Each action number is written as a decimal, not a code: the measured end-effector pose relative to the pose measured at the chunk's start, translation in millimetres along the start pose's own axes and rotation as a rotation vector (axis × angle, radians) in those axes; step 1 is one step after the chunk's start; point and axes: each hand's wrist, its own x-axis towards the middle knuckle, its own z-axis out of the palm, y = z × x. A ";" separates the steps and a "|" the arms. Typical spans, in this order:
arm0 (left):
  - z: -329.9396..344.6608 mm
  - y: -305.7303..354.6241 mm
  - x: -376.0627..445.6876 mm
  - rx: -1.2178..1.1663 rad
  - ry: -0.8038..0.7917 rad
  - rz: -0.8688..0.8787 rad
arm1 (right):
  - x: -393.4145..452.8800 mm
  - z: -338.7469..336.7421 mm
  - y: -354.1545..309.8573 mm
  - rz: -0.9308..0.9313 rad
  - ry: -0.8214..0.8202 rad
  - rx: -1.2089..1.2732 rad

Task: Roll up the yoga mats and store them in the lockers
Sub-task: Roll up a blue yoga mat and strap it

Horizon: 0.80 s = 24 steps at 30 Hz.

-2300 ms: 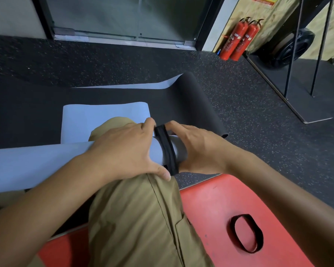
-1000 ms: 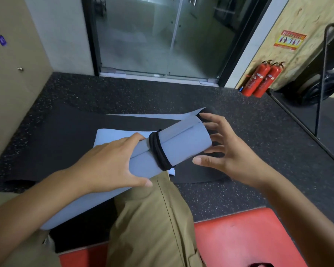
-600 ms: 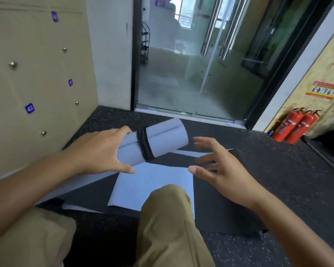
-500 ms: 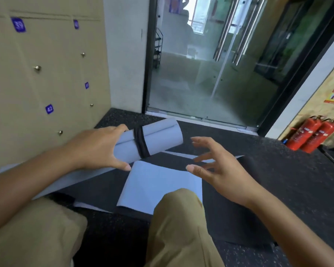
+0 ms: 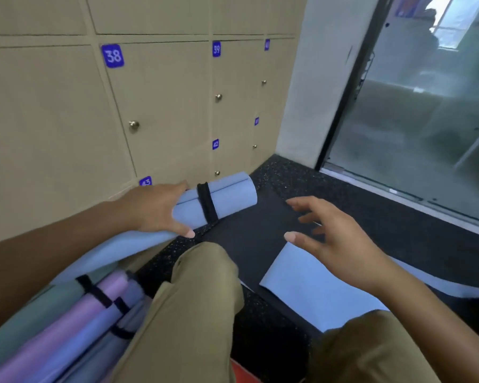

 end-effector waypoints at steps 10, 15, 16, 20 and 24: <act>107.2 -114.5 -53.2 -0.318 -0.035 -0.430 | 73.2 127.8 -61.6 -0.135 -0.264 0.202; 166.2 -151.3 -78.5 -0.458 -0.128 -0.582 | 105.8 198.6 -72.2 -0.119 -0.409 0.158; 182.0 -159.5 -85.6 -0.460 -0.156 -0.579 | 111.4 211.4 -72.4 -0.105 -0.435 0.144; 269.9 -189.4 -97.4 -0.525 -0.190 -0.651 | 130.7 251.2 -67.1 -0.074 -0.517 0.053; 298.3 -196.1 -100.6 -0.527 -0.230 -0.547 | 142.2 275.0 -55.9 -0.046 -0.585 -0.021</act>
